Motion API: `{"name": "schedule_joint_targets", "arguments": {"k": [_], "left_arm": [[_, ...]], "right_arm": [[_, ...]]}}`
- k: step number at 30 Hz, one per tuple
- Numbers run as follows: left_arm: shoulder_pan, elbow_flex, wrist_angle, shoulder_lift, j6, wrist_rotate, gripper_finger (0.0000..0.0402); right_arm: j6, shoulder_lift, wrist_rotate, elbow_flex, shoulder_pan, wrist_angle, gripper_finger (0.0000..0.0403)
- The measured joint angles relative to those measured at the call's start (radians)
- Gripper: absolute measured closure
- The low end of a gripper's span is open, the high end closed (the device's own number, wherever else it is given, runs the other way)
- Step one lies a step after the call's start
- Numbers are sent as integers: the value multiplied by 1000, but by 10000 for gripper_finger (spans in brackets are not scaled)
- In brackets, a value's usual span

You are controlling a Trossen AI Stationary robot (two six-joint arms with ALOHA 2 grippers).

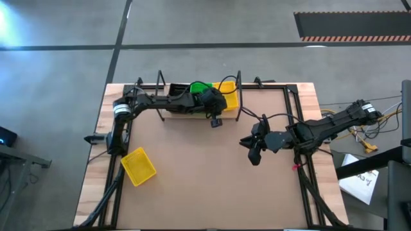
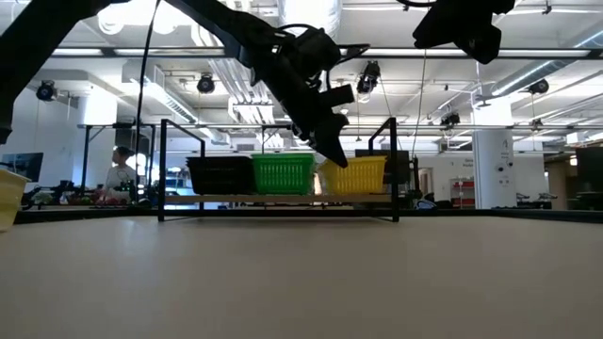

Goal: Stack baskets on shelf by color
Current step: Adjust the green and yellow baskets on the shelf

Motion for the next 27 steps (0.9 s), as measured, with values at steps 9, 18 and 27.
{"name": "schedule_joint_targets", "arguments": {"k": [9, 18, 27], "left_arm": [[2, -1, -88, -46, 51, 26, 392], [5, -6, -134, -50, 48, 44, 391], [5, 22, -154, -50, 46, 44, 330]], "right_arm": [[-3, 0, 2, 0, 0, -9, 346], [-16, 0, 3, 0, 0, -8, 346], [-14, 0, 3, 0, 0, -7, 346]]}}
